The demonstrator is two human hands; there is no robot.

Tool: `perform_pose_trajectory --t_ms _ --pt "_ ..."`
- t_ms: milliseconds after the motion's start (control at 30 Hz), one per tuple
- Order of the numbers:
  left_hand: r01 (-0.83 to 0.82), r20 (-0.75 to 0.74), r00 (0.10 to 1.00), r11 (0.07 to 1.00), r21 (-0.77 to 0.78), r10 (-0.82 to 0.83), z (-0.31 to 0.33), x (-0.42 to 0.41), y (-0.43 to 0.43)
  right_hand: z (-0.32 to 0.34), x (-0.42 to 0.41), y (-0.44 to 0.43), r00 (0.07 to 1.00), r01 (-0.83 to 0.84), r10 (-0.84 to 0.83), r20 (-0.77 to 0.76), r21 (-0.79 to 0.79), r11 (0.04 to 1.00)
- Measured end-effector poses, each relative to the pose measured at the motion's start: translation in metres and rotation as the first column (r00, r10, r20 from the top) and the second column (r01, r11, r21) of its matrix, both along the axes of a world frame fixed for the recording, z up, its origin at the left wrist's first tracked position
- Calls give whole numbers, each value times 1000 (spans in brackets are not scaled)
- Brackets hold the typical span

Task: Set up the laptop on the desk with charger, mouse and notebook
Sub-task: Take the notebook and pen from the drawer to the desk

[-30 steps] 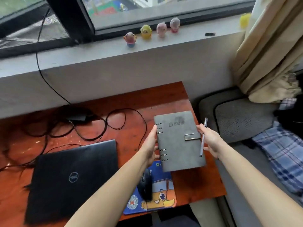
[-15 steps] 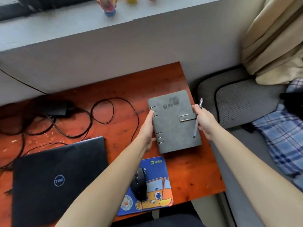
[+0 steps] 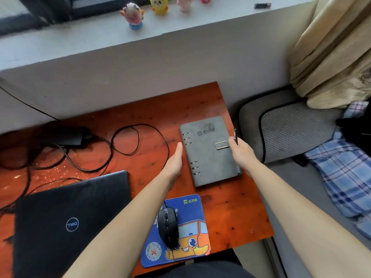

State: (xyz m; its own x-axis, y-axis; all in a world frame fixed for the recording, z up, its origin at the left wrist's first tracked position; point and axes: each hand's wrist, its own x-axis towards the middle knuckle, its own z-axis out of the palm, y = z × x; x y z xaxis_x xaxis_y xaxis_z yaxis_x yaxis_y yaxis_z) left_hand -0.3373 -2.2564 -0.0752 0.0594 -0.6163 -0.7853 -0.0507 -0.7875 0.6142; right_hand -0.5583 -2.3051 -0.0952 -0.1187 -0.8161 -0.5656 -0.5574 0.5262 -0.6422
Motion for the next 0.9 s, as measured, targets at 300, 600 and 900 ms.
perform_pose_trajectory --t_ms 300,600,900 --pt "582 849 404 812 50 -341 -11 101 79 16 61 10 994 -35 33 -103 -17 999" --pt "462 855 345 863 205 -388 -31 141 150 0 154 13 935 -338 339 -109 23 941" --pt "502 819 353 830 242 -452 -33 152 152 -19 166 23 802 -521 482 -352 -21 853"
